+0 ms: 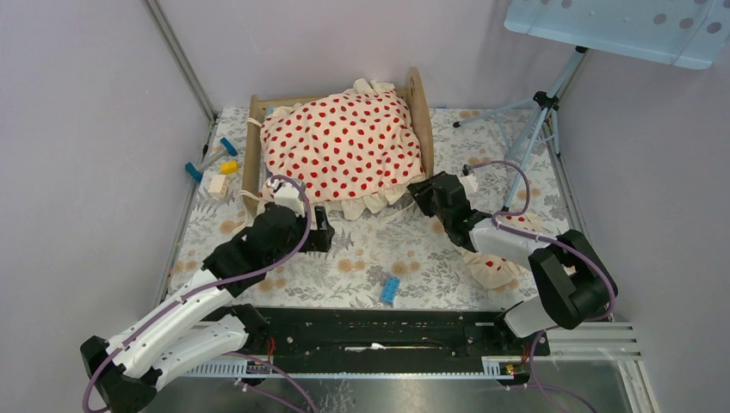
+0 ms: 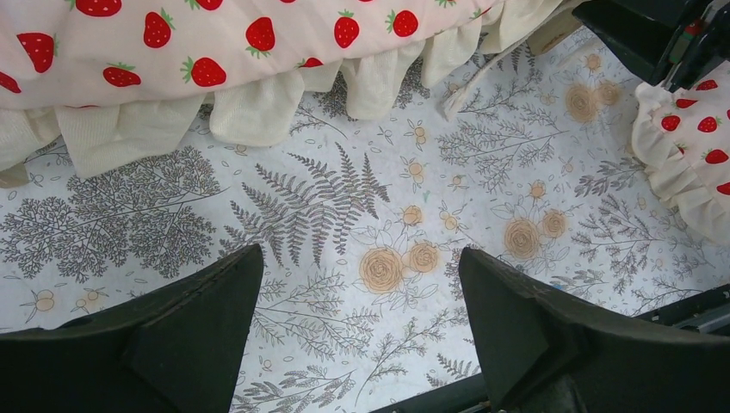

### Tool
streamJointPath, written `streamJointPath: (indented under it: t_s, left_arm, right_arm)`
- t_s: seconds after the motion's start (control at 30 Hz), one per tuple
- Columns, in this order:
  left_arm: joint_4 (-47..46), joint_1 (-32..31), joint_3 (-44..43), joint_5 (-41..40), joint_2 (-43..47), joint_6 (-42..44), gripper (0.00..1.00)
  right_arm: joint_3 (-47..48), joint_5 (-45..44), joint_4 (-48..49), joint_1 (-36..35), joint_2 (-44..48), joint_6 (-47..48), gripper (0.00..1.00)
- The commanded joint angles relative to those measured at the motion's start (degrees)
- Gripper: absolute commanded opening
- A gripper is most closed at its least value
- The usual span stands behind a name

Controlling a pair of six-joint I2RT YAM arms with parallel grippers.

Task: Set up the pet bed
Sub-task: Adjust the mattress on the bed frame.

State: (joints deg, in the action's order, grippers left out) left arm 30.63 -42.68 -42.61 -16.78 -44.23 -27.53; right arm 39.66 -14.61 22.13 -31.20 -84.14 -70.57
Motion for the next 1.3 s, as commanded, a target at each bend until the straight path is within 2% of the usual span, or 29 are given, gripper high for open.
streamJointPath:
  t_s: [0.0, 0.1, 0.2, 0.4, 0.5, 0.8, 1.03, 1.13, 1.23, 1.27]
  left_arm:
    - [-1.0, 0.3, 0.1, -0.7, 1.0, -0.7, 0.91]
    - [-0.9, 0.2, 0.2, -0.8, 1.2, -0.8, 0.91]
    - [-0.9, 0.2, 0.3, -1.1, 1.4, -0.8, 0.91]
    - [-0.9, 0.2, 0.6, -1.3, 1.3, -0.9, 0.91]
    - [-0.9, 0.2, 0.4, -1.5, 1.1, -0.8, 0.91]
    - [-0.8, 0.2, 0.5, -1.8, 1.1, -1.2, 0.91]
    - [-0.1, 0.3, -0.1, -1.8, 0.4, -1.5, 0.91]
    - [0.6, 0.2, -0.6, -2.0, 0.4, -1.9, 0.91]
    - [1.6, 0.3, -1.4, -3.0, 0.4, -2.1, 0.91]
    - [2.0, 0.3, -1.8, -3.7, 0.4, -2.1, 0.91]
  right_arm:
    - [2.8, -4.3, 4.2, -0.4, -1.3, -2.0, 0.41]
    - [3.2, -4.7, 5.0, -0.4, -1.8, -1.4, 0.39]
    - [3.5, -4.8, 5.6, -0.4, -2.3, -1.1, 0.33]
    - [2.6, -5.0, 5.8, -0.4, -1.3, 0.7, 0.07]
    - [1.9, -4.7, 4.2, -0.4, 0.9, 2.4, 0.0]
    - [-2.7, -2.2, -3.3, -0.4, 11.1, 2.7, 0.0]
    - [-5.8, 4.8, -8.6, -0.4, 14.1, 1.7, 0.0]
    - [-8.6, 4.1, -12.0, -0.4, 16.8, 1.9, 0.0]
    - [-9.8, -3.5, -18.3, -0.4, 22.2, 3.8, 0.07]
    - [-9.3, -6.3, -20.4, -0.5, 24.2, 5.2, 0.2]
